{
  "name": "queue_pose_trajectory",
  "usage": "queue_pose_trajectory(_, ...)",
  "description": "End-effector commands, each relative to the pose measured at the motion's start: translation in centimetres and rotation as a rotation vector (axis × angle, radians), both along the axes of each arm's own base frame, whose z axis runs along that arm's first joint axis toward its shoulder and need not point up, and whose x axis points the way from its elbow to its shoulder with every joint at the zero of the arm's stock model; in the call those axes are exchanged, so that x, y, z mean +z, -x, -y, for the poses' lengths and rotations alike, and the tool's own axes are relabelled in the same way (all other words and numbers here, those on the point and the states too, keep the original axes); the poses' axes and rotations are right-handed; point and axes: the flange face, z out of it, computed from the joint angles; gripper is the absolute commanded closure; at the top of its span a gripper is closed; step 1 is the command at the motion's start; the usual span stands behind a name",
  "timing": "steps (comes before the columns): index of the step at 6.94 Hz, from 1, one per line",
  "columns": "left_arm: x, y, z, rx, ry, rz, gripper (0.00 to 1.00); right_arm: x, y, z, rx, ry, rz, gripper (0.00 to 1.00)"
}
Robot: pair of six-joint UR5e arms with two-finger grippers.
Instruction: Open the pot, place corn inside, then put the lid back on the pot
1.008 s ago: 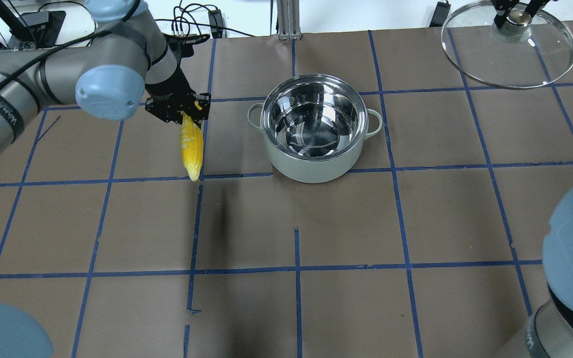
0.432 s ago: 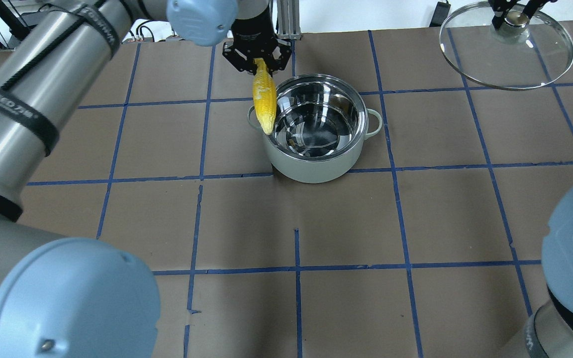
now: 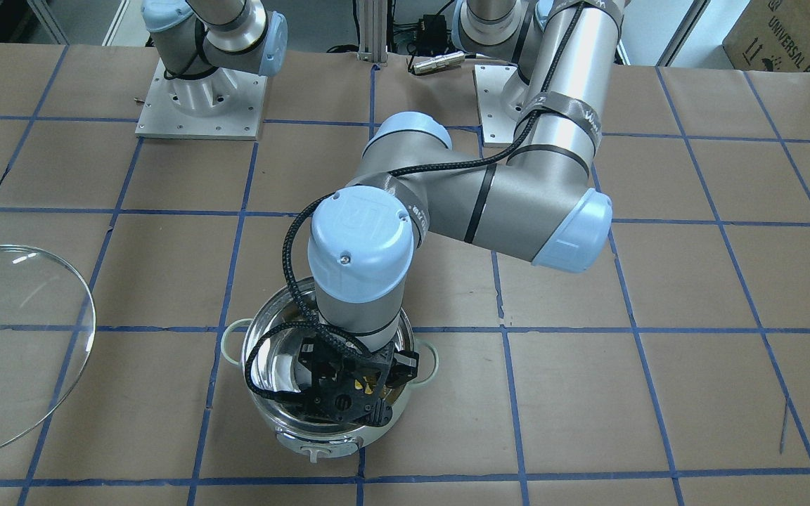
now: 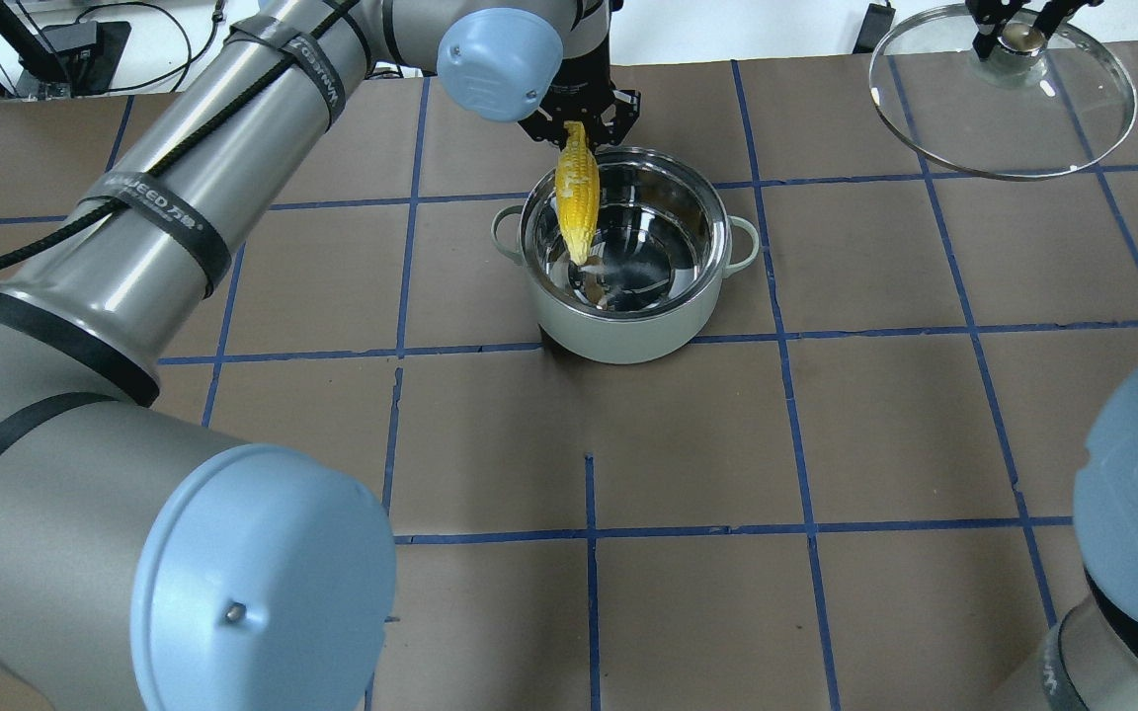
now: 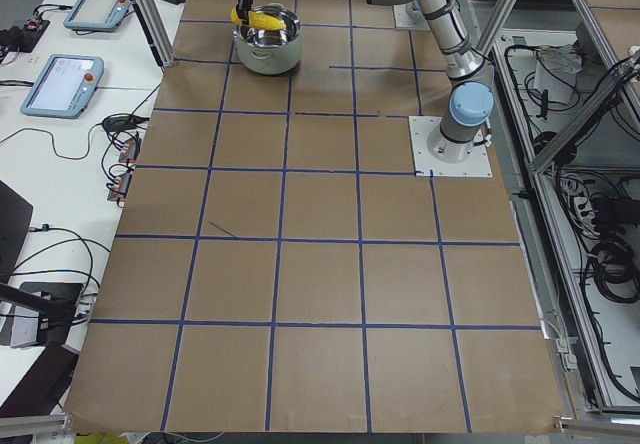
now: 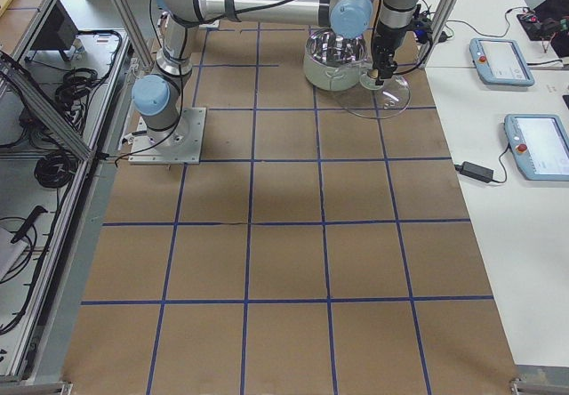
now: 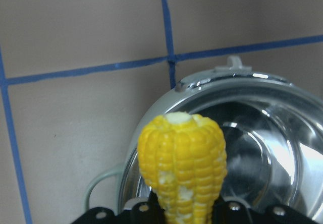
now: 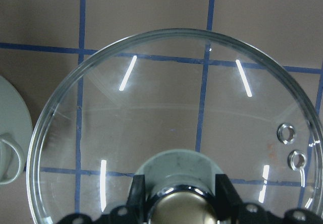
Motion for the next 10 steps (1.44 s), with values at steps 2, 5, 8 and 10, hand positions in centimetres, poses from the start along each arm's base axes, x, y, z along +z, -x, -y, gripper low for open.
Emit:
queue_pose_trajectory(2,-2.3,1.8,-1.1,-0.016,-0.037,0.019,0.00,-0.1,0.0,0.1,0.002,-0.002,-0.001,0.91)
queue_pose_trajectory(5,-0.7,0.8,-1.6,-0.013,-0.029,0.014,0.00,0.4,-1.1,-0.1,0.012,0.007,-0.003,0.91)
queue_pose_trajectory(8,4.7,-7.4,-1.9,0.083,-0.041,0.014,0.00,0.8,-8.1,-0.4,0.021,0.019,-0.010,0.91)
queue_pose_trajectory(10,8.5,-15.4,-6.0,0.146,-0.072,0.026,0.00,0.8,-13.0,-1.0,-0.027,0.025,0.002,0.92)
